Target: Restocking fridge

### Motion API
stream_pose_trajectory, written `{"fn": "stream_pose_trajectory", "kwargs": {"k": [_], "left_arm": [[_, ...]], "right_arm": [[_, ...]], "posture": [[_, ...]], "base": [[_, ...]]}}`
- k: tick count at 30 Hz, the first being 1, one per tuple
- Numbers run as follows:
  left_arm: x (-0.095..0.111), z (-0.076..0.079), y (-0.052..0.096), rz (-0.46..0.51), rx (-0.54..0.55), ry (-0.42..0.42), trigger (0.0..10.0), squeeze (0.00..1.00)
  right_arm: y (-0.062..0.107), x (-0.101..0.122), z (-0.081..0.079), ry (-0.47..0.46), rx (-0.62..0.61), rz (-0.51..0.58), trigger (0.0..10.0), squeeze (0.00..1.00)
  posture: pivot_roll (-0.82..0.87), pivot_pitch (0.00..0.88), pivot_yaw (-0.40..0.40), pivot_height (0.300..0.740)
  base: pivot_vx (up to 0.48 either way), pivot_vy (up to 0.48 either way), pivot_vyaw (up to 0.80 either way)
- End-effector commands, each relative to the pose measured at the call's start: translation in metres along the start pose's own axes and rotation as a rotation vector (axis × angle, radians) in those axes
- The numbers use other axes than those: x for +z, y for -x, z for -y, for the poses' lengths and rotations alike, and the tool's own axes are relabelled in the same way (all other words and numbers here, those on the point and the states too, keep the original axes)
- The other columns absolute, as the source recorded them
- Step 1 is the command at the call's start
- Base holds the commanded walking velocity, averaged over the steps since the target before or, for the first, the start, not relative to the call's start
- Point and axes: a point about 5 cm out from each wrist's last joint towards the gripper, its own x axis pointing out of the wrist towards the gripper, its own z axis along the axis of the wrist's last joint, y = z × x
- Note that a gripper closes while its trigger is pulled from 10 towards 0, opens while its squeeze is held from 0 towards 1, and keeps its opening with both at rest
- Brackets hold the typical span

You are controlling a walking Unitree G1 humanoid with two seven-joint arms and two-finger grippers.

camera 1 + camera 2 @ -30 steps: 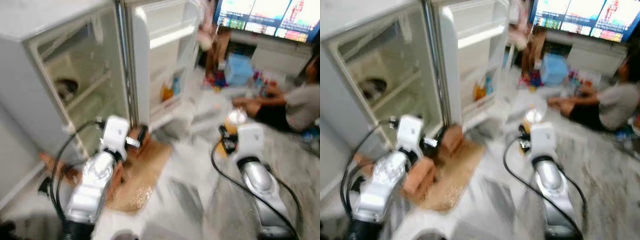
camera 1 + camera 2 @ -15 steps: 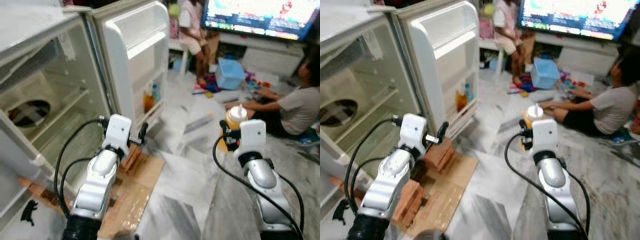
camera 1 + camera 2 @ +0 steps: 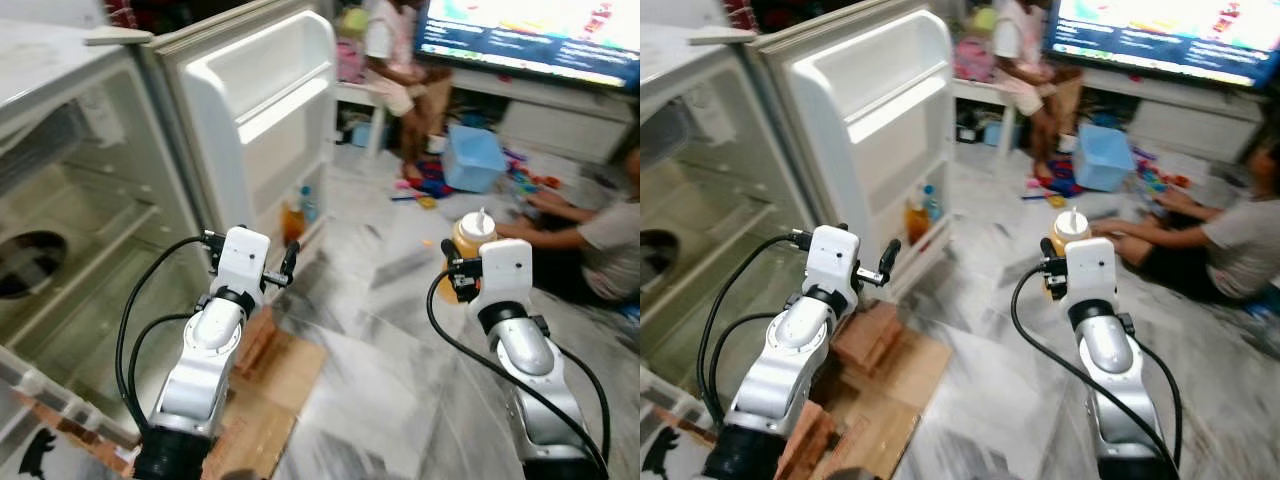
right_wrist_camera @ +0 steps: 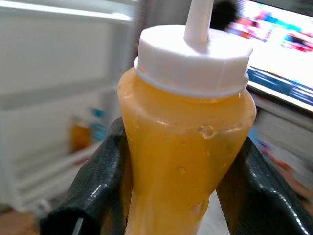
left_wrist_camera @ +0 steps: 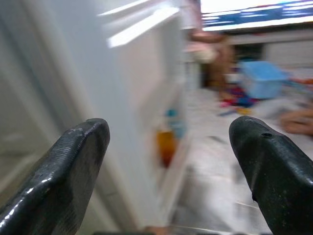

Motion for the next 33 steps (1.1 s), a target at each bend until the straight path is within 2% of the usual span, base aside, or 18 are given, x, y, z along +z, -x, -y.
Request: {"fn": "stream_pose_trajectory", "kwargs": {"k": [1,11,29,33], "left_arm": [[-0.0058,-0.01,0.0025,-0.033,0.053,-0.014,10.0,0.0],[-0.0074,-0.0095,0.0018,-0.047,0.065,-0.018,10.0,0.0],[-0.0101,-0.0095,0.0018,-0.074,0.09,-0.02,10.0,0.0],[-0.0115,-0.0163,0.0033,-0.085,0.146,-0.044,10.0,0.0]], "right_arm": [[-0.0035,0.0077,-0.0108,-0.012,0.037,0.035,10.0,0.0],[-0.0061,0.0094,-0.0139,-0.014,0.062,0.048,10.0,0.0],[-0.0068,0.0086,-0.0157,-0.031,0.073,0.044,10.0,0.0],[-0.0073,0.0088,-0.0159,-0.034,0.075,0.045,10.0,0.0]], "posture": [[0.02,0.0,-0.023,0.74],[0.02,0.0,-0.025,0.74],[0.02,0.0,-0.023,0.74],[0.02,0.0,-0.022,0.74]], "base": [[0.3,-0.371,0.8],[0.025,-0.431,0.8],[0.0,-0.468,0.0],[0.0,-0.472,0.0]]}}
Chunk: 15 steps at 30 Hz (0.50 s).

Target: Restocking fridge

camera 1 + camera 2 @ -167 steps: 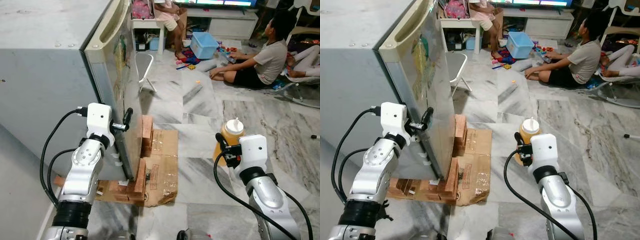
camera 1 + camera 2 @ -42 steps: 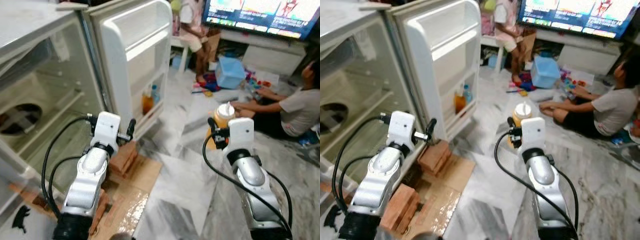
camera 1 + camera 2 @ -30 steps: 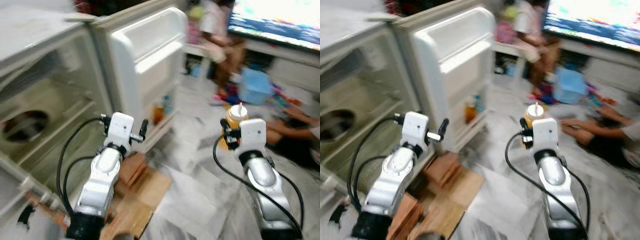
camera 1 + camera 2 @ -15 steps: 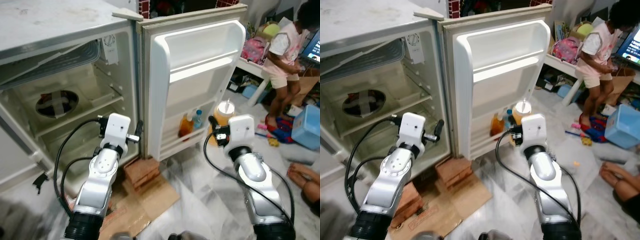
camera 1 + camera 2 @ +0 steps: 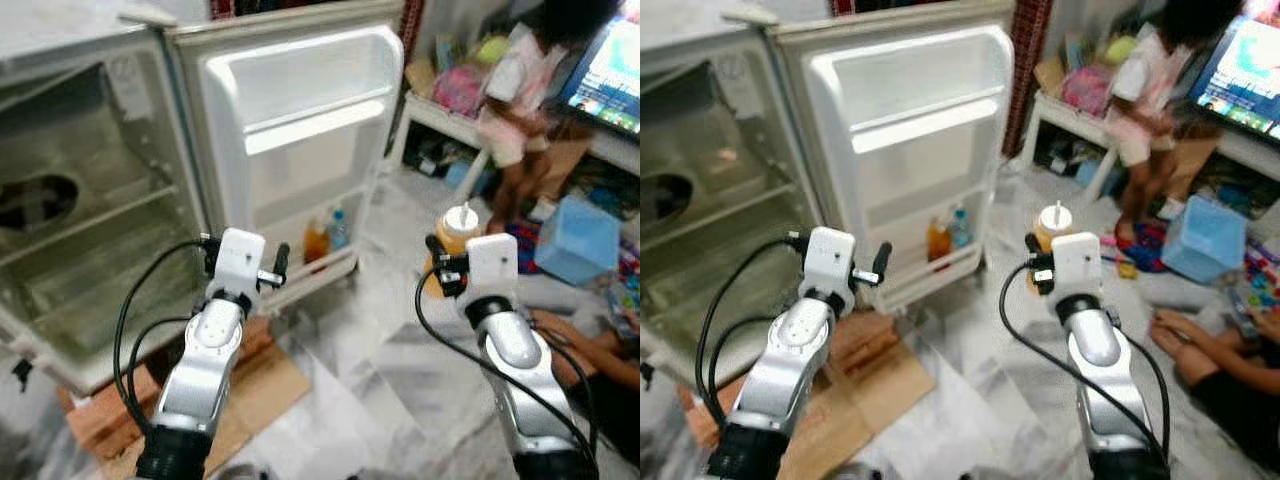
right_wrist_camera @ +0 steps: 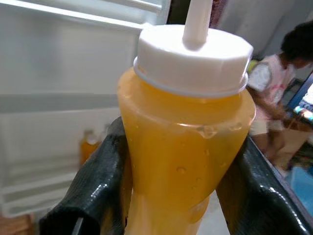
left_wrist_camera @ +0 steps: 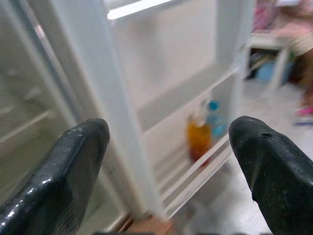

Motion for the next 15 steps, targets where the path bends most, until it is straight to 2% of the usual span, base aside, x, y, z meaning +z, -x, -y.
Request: {"fn": "stream_pose_trajectory", "kwargs": {"k": [1,6,9,11,13,15], "left_arm": [[0.005,-0.005,-0.001,0.01,0.042,-0.01,10.0,0.0],[-0.002,-0.032,0.011,-0.017,0.192,0.04,10.0,0.0],[0.0,-0.044,0.02,0.009,0.258,0.041,10.0,0.0],[0.008,-0.052,0.028,0.051,0.307,0.05,10.0,0.0],[0.009,-0.053,0.033,0.058,0.299,0.05,10.0,0.0],[0.001,-0.054,0.044,0.053,0.314,0.078,10.0,0.0]], "right_arm": [[-0.001,0.007,0.004,0.005,-0.005,0.032,10.0,0.0],[-0.004,0.009,0.009,-0.008,-0.025,0.046,10.0,0.0],[-0.007,0.011,0.012,-0.006,-0.045,0.053,10.0,0.0],[-0.011,0.015,0.016,0.009,-0.063,0.069,10.0,0.0],[-0.012,0.018,0.018,0.011,-0.066,0.082,10.0,0.0],[-0.014,0.016,0.026,0.028,-0.12,0.075,10.0,0.0]], "posture": [[0.02,0.0,-0.019,0.74],[0.03,0.0,-0.018,0.74],[0.06,0.0,-0.022,0.74],[0.06,0.0,-0.019,0.74],[0.07,0.0,-0.021,0.74],[0.06,0.0,-0.028,0.74]], "base": [[0.0,-0.472,0.0],[0.0,-0.475,0.0],[0.0,-0.472,0.0],[0.0,-0.133,0.0],[0.0,0.0,0.0],[0.0,0.0,0.0]]}}
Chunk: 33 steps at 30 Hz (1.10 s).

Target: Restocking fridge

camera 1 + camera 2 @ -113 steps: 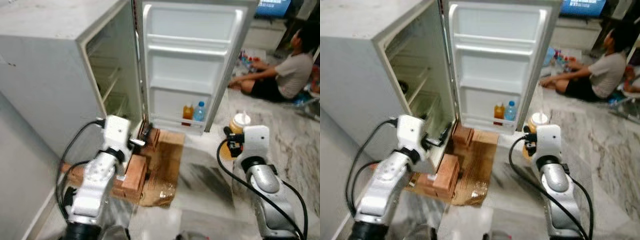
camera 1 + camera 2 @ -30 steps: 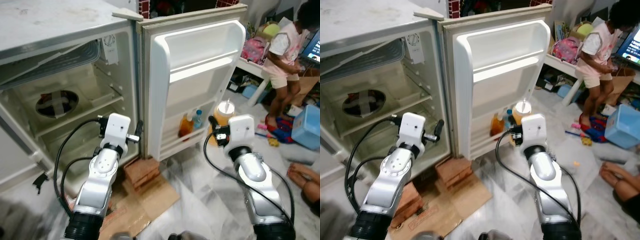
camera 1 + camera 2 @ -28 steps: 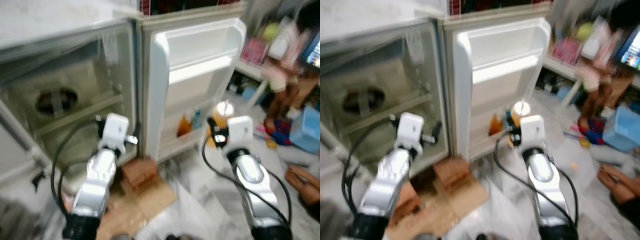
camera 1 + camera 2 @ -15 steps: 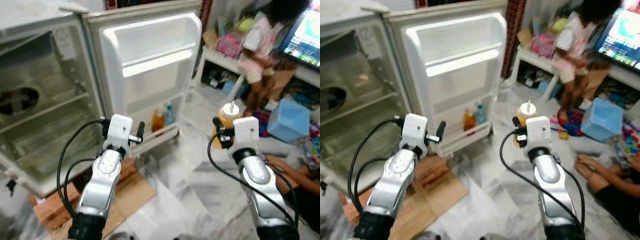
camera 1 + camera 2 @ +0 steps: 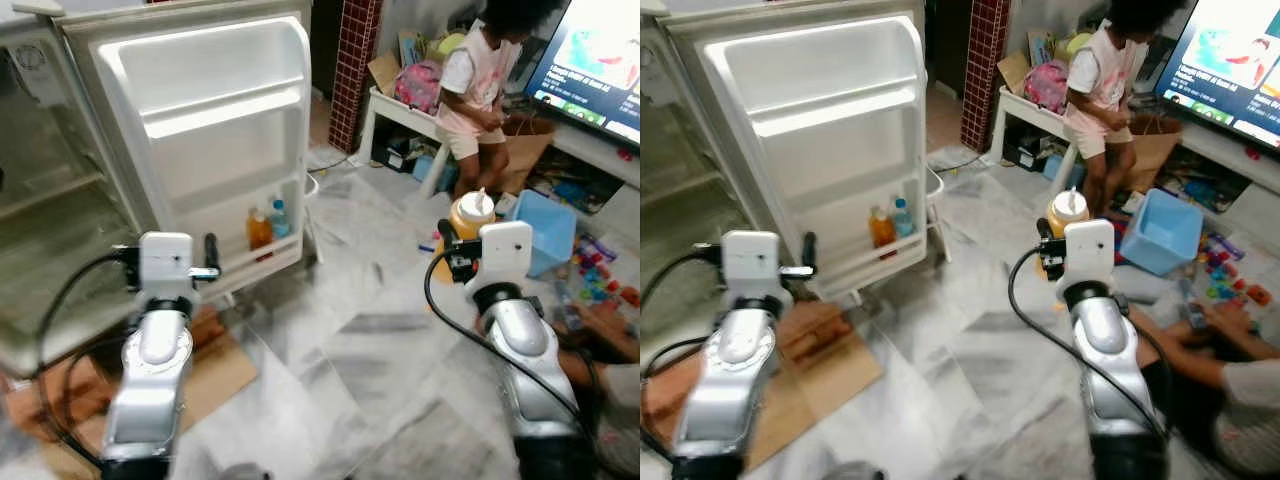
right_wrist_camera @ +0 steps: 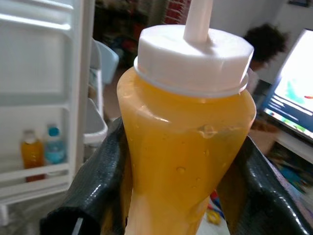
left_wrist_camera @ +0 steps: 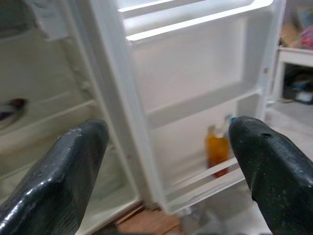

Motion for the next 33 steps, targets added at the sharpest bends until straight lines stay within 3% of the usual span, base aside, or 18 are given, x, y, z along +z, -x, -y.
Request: {"fn": "stream_pose_trajectory", "kwargs": {"k": [1,4,6,8,11,13,16,22,26,33], "left_arm": [[-0.001,0.0,0.005,0.008,0.004,0.036,10.0,0.0],[-0.004,-0.001,0.008,-0.004,-0.028,0.026,10.0,0.0],[-0.007,-0.003,0.007,0.028,-0.086,-0.015,10.0,0.0],[-0.011,-0.003,0.008,0.052,-0.159,-0.028,10.0,0.0],[-0.015,-0.003,0.009,0.056,-0.205,-0.031,10.0,0.0],[-0.021,-0.003,0.009,0.04,-0.189,-0.033,10.0,0.0],[-0.021,-0.001,0.007,0.002,-0.146,0.031,10.0,0.0],[-0.015,0.005,0.002,0.047,-0.14,0.061,10.0,0.0],[-0.012,0.011,0.006,0.074,-0.17,0.066,10.0,0.0],[-0.014,0.009,0.007,0.062,-0.157,0.106,10.0,0.0]], "right_arm": [[-0.002,-0.001,0.01,0.019,-0.054,0.0,10.0,0.0],[-0.003,-0.004,0.01,-0.02,-0.067,-0.03,10.0,0.0],[-0.004,-0.003,0.008,0.064,-0.07,-0.013,10.0,0.0],[-0.004,-0.006,0.007,0.072,-0.075,-0.011,10.0,0.0],[-0.005,-0.009,0.004,0.012,-0.063,-0.014,10.0,0.0],[-0.005,-0.01,-0.001,-0.008,-0.048,-0.009,10.0,0.0],[-0.005,-0.013,-0.002,-0.043,-0.076,0.0,10.0,0.0],[-0.006,-0.014,-0.008,-0.122,-0.066,0.0,10.0,0.0],[-0.006,-0.014,-0.007,-0.103,-0.049,0.005,10.0,0.0],[-0.006,-0.012,-0.008,-0.129,-0.015,0.02,10.0,0.0]], "posture": [[0.06,0.0,-0.028,0.74],[0.05,0.0,-0.031,0.74],[0.05,0.0,-0.034,0.74],[0.04,0.0,-0.037,0.74],[0.04,0.0,-0.038,0.74],[0.04,0.0,-0.035,0.74],[0.05,0.0,-0.028,0.74],[0.05,0.0,-0.038,0.74],[0.06,0.0,-0.061,0.74],[0.05,0.0,-0.054,0.74]], "base": [[0.0,0.0,0.0],[0.0,0.0,0.0],[0.0,0.0,0.0],[0.0,0.0,0.0],[0.0,0.0,0.0],[0.0,0.0,0.0],[0.0,0.0,0.0],[0.0,0.0,0.0],[0.0,0.0,0.0],[0.237,0.11,0.72]]}}
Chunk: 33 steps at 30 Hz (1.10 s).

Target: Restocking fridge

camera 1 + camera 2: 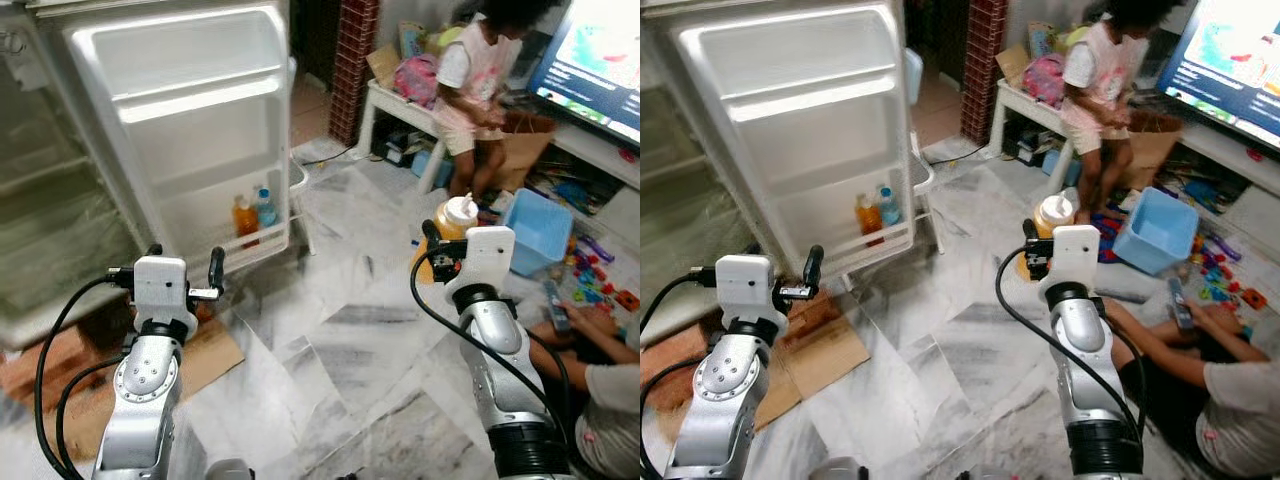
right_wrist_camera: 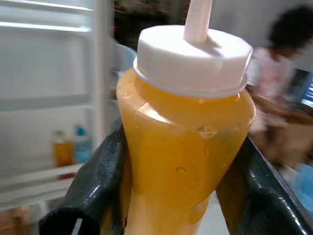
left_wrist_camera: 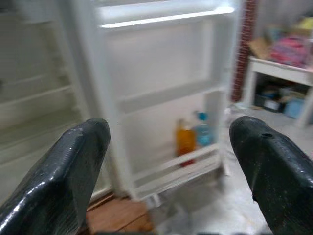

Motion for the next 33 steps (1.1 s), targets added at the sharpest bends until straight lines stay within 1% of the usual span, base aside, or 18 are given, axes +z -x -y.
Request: {"fn": "stream_pose_trajectory", "kwargs": {"k": [1,4,11,16,18,19,27,29,30,33], "left_arm": [[0.003,0.0,-0.003,0.01,0.003,0.01,10.0,0.0],[0.005,0.001,-0.007,0.015,-0.002,0.027,10.0,0.0],[0.004,0.006,-0.006,0.01,-0.001,0.04,10.0,0.0],[0.005,0.008,-0.006,0.002,0.002,0.049,10.0,0.0],[0.005,0.008,-0.006,0.0,0.006,0.051,10.0,0.0],[0.005,0.007,-0.006,-0.001,0.01,0.051,10.0,0.0],[0.005,0.007,-0.006,-0.013,0.017,0.05,10.0,0.0],[0.004,0.007,-0.005,-0.019,0.018,0.053,10.0,0.0],[0.003,0.007,-0.006,-0.037,0.03,0.067,10.0,0.0],[0.001,0.007,-0.006,-0.049,0.031,0.066,10.0,0.0]], "right_arm": [[-0.004,0.009,-0.001,-0.012,0.01,0.043,10.0,0.0],[-0.004,0.008,-0.006,-0.031,0.026,0.04,10.0,0.0],[-0.001,0.006,-0.011,-0.046,0.059,0.038,10.0,0.0],[-0.004,0.007,-0.014,-0.057,0.077,0.041,10.0,0.0],[-0.004,0.008,-0.015,-0.047,0.087,0.044,10.0,0.0],[-0.005,0.009,-0.016,-0.045,0.096,0.048,10.0,0.0],[-0.006,0.009,-0.019,-0.042,0.113,0.053,10.0,0.0],[-0.006,0.009,-0.019,-0.044,0.114,0.05,10.0,0.0],[-0.006,0.008,-0.02,-0.044,0.119,0.046,10.0,0.0],[-0.006,0.007,-0.021,-0.044,0.126,0.042,10.0,0.0]], "posture": [[0.05,0.0,-0.054,0.74],[0.05,0.0,-0.051,0.74],[0.05,0.0,-0.046,0.74],[0.05,0.0,-0.049,0.74],[0.05,0.0,-0.048,0.74],[0.05,0.0,-0.048,0.74],[0.06,0.0,-0.048,0.74],[0.06,0.0,-0.049,0.74],[0.06,0.0,-0.05,0.74],[0.06,0.0,-0.051,0.74]], "base": [[0.416,0.24,0.58],[0.434,0.0,0.0],[0.44,0.0,0.0],[0.437,0.0,0.0],[0.424,0.0,0.0],[0.412,0.24,0.0],[0.367,0.307,0.76],[0.352,0.326,0.0],[0.3,0.375,0.0],[0.0,0.426,0.0]]}}
